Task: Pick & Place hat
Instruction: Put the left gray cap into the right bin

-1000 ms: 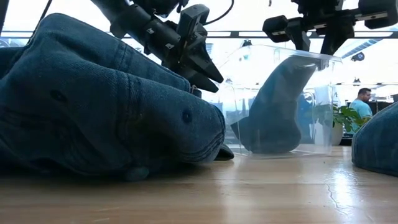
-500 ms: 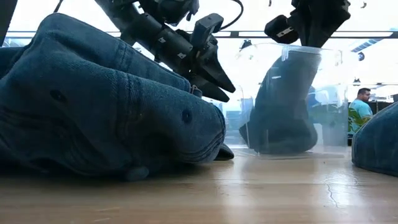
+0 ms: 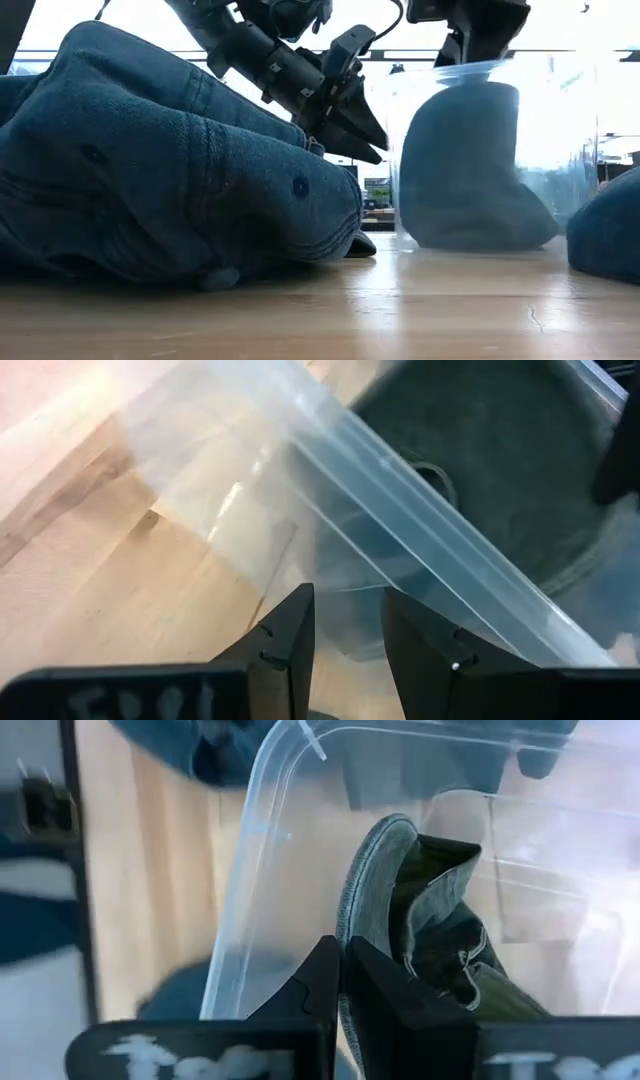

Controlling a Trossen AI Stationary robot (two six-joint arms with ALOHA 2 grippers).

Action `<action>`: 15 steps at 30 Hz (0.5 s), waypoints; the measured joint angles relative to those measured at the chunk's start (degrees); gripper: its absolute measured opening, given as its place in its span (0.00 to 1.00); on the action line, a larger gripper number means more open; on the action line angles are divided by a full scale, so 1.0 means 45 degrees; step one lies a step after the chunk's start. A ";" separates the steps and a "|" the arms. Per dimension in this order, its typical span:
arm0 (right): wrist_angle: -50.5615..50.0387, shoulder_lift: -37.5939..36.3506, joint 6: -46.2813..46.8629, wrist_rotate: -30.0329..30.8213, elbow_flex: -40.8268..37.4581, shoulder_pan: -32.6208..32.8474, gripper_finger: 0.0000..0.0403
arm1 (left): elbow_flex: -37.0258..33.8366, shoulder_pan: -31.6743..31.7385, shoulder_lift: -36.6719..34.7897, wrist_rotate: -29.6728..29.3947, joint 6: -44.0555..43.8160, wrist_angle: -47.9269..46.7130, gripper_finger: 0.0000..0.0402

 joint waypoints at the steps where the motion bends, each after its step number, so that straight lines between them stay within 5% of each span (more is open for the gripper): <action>1: 0.0088 0.0001 0.0426 -0.0049 0.0058 -0.0001 0.03 | 0.0000 0.0000 0.0000 -0.0005 0.0059 -0.0014 0.27; 15: 0.0134 0.0007 0.1782 -0.0799 0.0144 -0.0015 0.12 | 0.0000 0.0000 -0.0094 -0.0015 0.0904 -0.0401 0.27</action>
